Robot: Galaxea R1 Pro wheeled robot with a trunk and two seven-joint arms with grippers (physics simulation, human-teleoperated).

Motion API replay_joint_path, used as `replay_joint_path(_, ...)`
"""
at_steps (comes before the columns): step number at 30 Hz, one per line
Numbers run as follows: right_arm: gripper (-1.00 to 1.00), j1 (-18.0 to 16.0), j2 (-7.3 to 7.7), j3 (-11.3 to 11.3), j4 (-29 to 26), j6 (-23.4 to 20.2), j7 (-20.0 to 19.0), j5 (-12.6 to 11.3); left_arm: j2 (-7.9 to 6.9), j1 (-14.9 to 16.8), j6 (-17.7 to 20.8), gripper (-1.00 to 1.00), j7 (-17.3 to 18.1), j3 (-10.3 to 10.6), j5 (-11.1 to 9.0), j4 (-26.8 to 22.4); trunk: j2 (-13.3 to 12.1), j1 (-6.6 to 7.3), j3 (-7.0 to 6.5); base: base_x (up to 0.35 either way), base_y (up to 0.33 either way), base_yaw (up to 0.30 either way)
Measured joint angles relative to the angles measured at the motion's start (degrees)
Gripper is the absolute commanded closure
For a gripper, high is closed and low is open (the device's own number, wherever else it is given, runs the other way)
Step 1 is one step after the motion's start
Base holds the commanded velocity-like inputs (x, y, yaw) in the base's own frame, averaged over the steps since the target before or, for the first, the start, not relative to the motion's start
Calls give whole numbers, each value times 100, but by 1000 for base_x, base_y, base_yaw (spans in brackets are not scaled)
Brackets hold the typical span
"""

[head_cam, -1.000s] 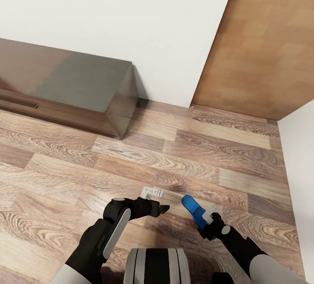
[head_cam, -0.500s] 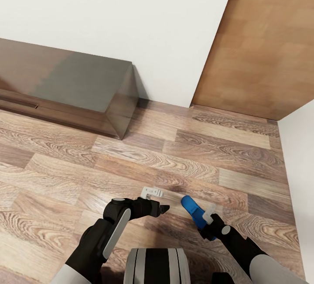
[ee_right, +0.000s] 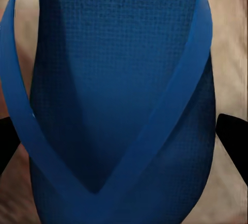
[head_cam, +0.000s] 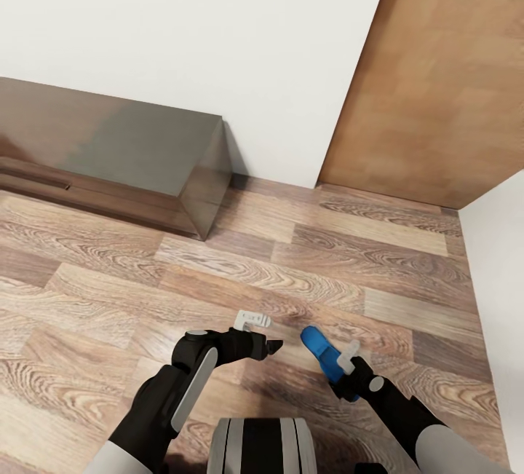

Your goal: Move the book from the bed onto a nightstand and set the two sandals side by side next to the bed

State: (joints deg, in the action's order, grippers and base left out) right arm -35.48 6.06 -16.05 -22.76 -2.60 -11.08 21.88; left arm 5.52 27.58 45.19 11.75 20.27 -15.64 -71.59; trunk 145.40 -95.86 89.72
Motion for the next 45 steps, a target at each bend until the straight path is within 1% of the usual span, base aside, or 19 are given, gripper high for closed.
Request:
replay_joint_path(1, 100, 0, -1, 1, -2, 8, -7, -4, 0, 0, 0, -100, 0, 0, -2, 0, -1, 3, -22, 0, 0, 0)
replay_joint_path(3, 100, 4, -10, 463, -22, 39, 0, -8, -30, 0, -10, -100, -2, -1, 13, 0, -4, 8, -67, 0, 0, 0)
replay_joint_path(4, 100, 4, -10, 599, -22, 39, -3, -8, -32, 0, -10, -100, -4, -1, 17, 0, -5, 10, -89, 0, 0, 0)
replay_joint_path(6, 100, 4, -10, 718, -20, 39, -8, -8, -34, 0, -13, -100, -6, -1, 20, 0, -8, 15, -133, 0, 0, 0)
replay_joint_path(8, 100, 5, -10, 781, -20, 39, -9, -8, -34, 0, -11, -100, -8, -1, 21, 0, -11, 21, -177, 0, 0, 0)
replay_joint_path(13, 100, 7, -18, 840, -19, 34, -11, -14, -40, 0, -17, -100, -8, -1, 30, 0, -17, 33, -288, 0, 0, 0)
replay_joint_path(16, 100, 12, -22, 852, -2, 31, -4, -19, -76, 0, -19, -100, -9, -1, 32, 0, -21, 41, -355, 0, 0, 0)
replay_joint_path(18, 100, 13, -21, 881, 1, 31, -4, -69, -82, 0, -19, -100, -9, -1, 32, 0, -24, 46, -399, 0, 0, 0)
replay_joint_path(19, 100, 13, -20, 925, 1, 31, -5, -153, -84, 0, -19, -100, -9, -1, 32, 0, -25, 49, -421, 0, 0, 0)
replay_joint_path(21, 100, 13, -18, 1036, -13, 32, -11, -521, -87, 0, -20, -100, -9, -1, 32, 0, -28, 54, -466, 0, 0, 0)
replay_joint_path(22, 100, 14, -17, 1047, -14, 32, -11, -579, -85, 0, -20, -100, -9, -1, 32, 0, -30, 57, -488, 0, 0, 0)
replay_joint_path(24, 100, 13, -7, 1085, -46, 33, -12, -776, -81, 0, -21, -100, -11, -1, 31, 0, -32, 62, -532, 0, 0, 0)
replay_joint_path(26, 100, 14, -13, 1084, -108, 28, 6, -865, -80, 0, -21, -100, -13, -1, 36, 0, -35, 67, -576, 0, 0, 0)
replay_joint_path(27, 100, 20, -14, 1089, -176, 34, 14, -966, -73, 0, -21, -100, -14, 2, 33, 0, -36, 70, -599, 0, 0, 0)
replay_joint_path(31, 100, 22, -29, 1187, -235, 34, 15, -977, -57, -2, -18, -100, -38, -3, 30, -1, -42, 80, -687, 0, 0, 124)
replay_joint_path(45, 100, 22, -24, 1210, -266, 39, 50, -976, -54, -2, -25, -100, -48, -2, 27, 7, -60, 116, -997, 0, 0, 244)
